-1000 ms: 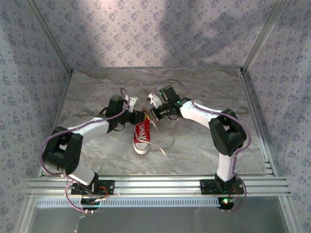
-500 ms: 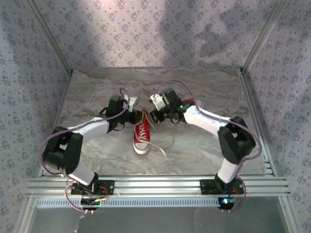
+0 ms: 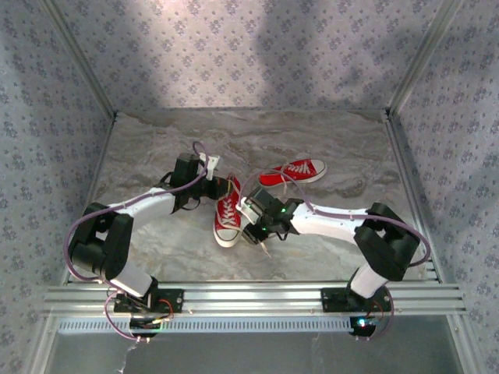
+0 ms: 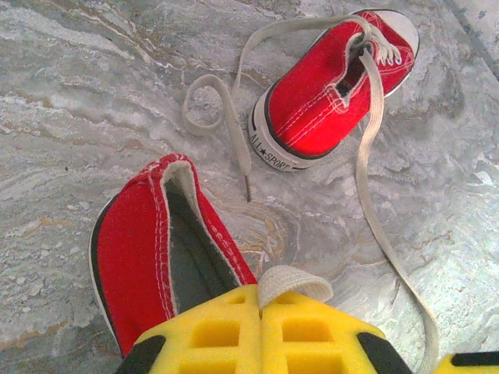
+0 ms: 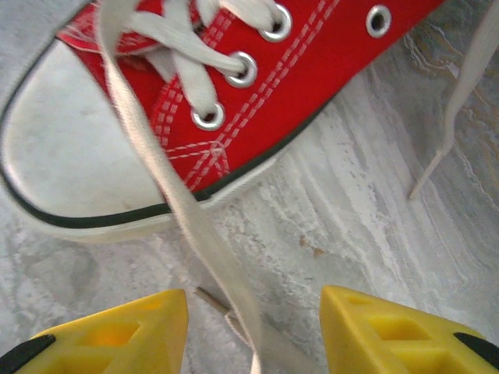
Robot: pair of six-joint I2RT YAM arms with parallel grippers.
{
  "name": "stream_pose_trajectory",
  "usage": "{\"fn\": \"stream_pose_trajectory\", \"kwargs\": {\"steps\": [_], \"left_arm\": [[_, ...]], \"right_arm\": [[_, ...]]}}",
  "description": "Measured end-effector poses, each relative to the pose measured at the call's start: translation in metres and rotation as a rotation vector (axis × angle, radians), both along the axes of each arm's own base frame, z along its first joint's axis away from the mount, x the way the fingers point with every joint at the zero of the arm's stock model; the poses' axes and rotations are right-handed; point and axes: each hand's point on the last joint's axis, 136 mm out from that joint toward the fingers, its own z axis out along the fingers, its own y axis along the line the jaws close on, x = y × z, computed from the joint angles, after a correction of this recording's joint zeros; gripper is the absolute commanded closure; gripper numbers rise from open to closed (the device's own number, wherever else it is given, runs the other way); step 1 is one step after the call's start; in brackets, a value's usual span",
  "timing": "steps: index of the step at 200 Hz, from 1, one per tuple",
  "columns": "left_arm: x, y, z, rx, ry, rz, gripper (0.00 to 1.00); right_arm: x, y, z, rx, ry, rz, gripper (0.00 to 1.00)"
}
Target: Tie the shoes
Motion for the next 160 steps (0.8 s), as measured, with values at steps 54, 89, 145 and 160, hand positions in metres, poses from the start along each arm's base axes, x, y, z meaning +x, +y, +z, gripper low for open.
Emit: {"fn": "stream_pose_trajectory", "kwargs": {"steps": [54,89,145,160], "left_arm": [[0.000,0.000,0.000,0.000,0.000,0.000,1.00],[0.000,0.000,0.000,-0.001,0.000,-0.002,1.00],[-0.005,-0.002,0.007,-0.022,-0.013,-0.019,1.00],[-0.007,-0.002,0.010,-0.030,-0.023,-0.024,1.00]], "right_arm": [[-0.001,-0.005,-0.029,-0.069,0.035,0.001,0.69],[0.003,-0.005,-0.023,-0.063,0.006,-0.005,1.00],[0.037,-0.018,0.044,0.041,-0.116,-0.139,1.00],[0.053,-0.022,0.054,0.042,-0.123,-0.190,1.00]]}}
